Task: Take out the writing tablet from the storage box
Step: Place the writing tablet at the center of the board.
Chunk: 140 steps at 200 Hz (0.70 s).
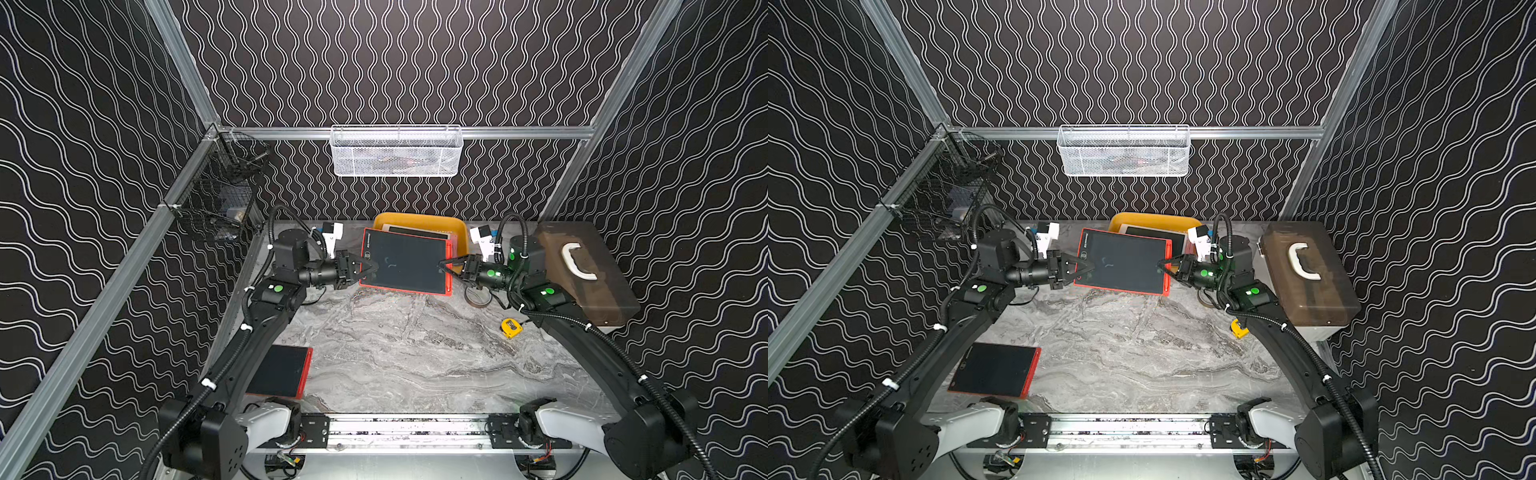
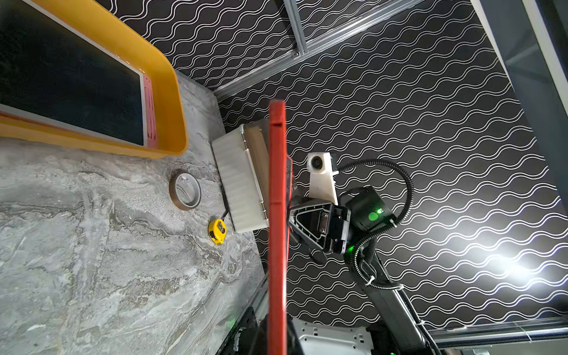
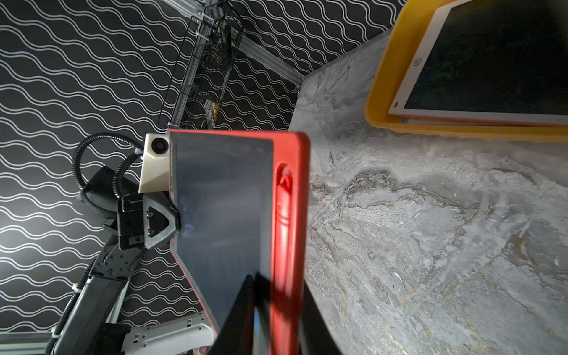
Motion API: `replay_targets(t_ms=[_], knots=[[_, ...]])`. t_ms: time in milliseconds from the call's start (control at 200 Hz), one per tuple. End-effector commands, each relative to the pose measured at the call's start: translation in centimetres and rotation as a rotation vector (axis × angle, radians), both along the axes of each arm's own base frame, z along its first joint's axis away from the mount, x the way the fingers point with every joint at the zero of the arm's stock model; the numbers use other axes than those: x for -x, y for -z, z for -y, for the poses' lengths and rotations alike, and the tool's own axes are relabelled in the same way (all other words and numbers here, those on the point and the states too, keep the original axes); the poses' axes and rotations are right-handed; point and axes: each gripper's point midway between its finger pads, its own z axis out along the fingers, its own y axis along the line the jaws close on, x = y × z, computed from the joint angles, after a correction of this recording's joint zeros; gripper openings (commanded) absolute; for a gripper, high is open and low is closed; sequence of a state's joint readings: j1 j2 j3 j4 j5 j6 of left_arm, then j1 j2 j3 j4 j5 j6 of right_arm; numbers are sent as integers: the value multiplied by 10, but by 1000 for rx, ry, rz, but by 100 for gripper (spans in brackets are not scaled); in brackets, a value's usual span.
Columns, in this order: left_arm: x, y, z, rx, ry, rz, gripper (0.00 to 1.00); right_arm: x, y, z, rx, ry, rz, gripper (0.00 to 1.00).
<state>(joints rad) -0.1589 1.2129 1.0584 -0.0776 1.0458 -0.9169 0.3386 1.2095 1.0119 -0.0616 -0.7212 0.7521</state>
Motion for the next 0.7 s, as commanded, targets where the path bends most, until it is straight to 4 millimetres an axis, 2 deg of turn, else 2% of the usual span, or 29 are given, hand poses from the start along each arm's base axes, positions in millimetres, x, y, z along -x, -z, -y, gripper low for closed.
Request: replay_targets(t_ms=[0, 60, 140, 190, 265, 365, 580, 696], knots=[[3, -4, 9, 17, 102, 86, 0, 14, -23, -15, -80, -119, 59, 18], [-1, 5, 10, 2, 115, 77, 0, 14, -26, -15, -84, -121, 65, 16], [-9, 19, 10, -12, 117, 55, 13, 14, -31, -14, -84, -122, 75, 13], [-15, 25, 9, -19, 114, 49, 29, 14, -33, -12, -82, -120, 78, 11], [-26, 33, 7, -17, 104, 39, 48, 12, -37, -9, -88, -112, 85, 8], [-43, 43, 3, -19, 80, 8, 63, 6, -35, -5, -91, -83, 74, 5], [-72, 56, -6, -78, 22, -26, 85, -6, -25, -5, -87, -54, 37, 0], [-83, 63, -23, -169, -49, -42, 94, -14, -26, -3, -62, -28, 41, 0]])
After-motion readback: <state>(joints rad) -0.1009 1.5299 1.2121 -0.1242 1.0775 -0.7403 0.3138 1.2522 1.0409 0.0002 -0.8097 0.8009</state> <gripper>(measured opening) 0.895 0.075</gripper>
